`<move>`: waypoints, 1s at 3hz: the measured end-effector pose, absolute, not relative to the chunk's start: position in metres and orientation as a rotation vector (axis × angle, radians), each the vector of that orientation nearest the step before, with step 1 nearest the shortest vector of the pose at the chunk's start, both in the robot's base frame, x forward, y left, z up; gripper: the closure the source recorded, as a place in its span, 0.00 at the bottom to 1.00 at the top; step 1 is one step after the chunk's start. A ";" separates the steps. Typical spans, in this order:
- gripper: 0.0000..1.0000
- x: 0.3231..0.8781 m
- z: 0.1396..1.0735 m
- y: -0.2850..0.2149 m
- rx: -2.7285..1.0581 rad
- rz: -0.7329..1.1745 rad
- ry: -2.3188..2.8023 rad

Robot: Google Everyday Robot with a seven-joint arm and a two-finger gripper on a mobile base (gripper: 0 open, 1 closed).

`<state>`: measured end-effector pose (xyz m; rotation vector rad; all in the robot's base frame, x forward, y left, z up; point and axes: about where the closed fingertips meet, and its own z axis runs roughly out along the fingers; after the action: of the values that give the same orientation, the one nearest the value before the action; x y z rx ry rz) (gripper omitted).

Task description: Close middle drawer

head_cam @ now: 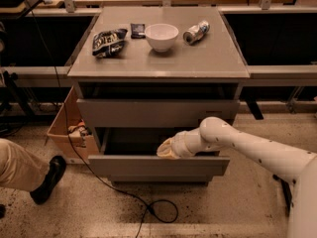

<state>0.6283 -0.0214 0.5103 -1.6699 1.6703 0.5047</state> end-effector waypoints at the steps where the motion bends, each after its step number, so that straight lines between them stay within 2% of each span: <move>1: 1.00 0.623 0.526 -0.037 -1.648 0.504 1.671; 2: 1.00 0.575 0.512 -0.047 -1.585 0.625 1.674; 3: 1.00 0.566 0.508 -0.056 -1.557 0.635 1.687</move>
Offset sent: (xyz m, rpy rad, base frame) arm -0.1314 -0.0571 -0.0229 0.2191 0.1687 -0.0435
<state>0.5663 -0.0557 0.5080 -1.5570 1.6866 0.6349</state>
